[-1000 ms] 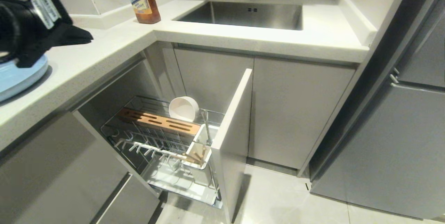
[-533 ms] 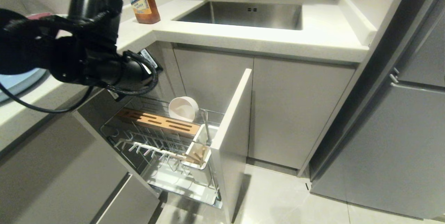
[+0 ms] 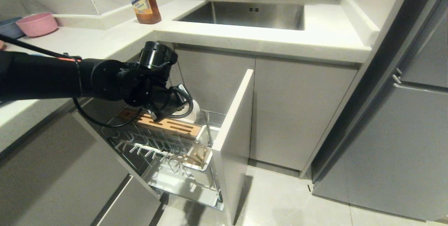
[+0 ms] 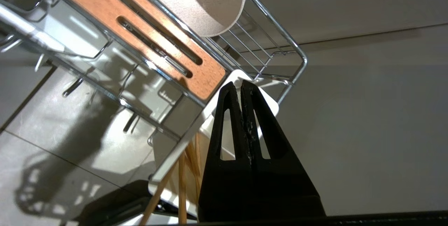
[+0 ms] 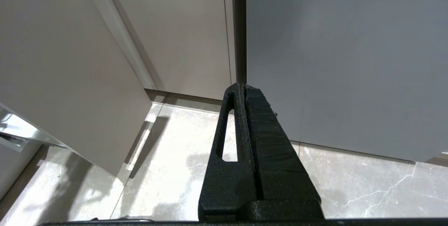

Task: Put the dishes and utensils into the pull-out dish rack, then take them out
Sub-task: Take the bowl out of the cupboard

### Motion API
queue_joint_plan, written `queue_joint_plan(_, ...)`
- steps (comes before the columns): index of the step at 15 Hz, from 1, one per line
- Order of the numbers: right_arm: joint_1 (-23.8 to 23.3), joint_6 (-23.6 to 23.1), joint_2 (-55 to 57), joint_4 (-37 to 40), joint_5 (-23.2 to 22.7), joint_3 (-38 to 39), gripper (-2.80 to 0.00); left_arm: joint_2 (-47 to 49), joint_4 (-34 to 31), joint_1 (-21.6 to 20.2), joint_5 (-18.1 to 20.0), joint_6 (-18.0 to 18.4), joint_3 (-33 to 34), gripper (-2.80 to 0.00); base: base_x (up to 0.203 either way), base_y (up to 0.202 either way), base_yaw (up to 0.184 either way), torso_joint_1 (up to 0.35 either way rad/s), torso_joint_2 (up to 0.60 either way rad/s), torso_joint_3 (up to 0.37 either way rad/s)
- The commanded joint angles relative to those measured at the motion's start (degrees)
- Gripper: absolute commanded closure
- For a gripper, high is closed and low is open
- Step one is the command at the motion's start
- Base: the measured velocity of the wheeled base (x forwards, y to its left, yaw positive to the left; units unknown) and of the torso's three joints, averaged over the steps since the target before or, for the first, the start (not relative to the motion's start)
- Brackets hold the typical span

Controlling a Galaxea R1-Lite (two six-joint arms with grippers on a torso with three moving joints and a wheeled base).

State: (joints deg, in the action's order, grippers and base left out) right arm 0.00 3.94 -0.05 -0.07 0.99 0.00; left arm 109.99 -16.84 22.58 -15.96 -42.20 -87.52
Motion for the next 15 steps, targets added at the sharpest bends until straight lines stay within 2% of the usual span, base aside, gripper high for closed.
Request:
queue_joint_plan(1, 0.0, 0.02, 0.05, -0.01, -0.02, 0.0, 0.0, 2.44, 1.01, -0.7, 0.01, 1.06, 0.33, -2.8, 0.0, 0.0, 0.0, 0.0, 0.0, 0.0)
queue_joint_plan(15, 0.0, 0.02, 0.05, -0.01, -0.02, 0.0, 0.0, 15.86, 12.95, -4.65, -1.11, 9.59, -6.61, -2.8, 0.0, 0.0, 0.0, 0.0, 0.0, 0.0)
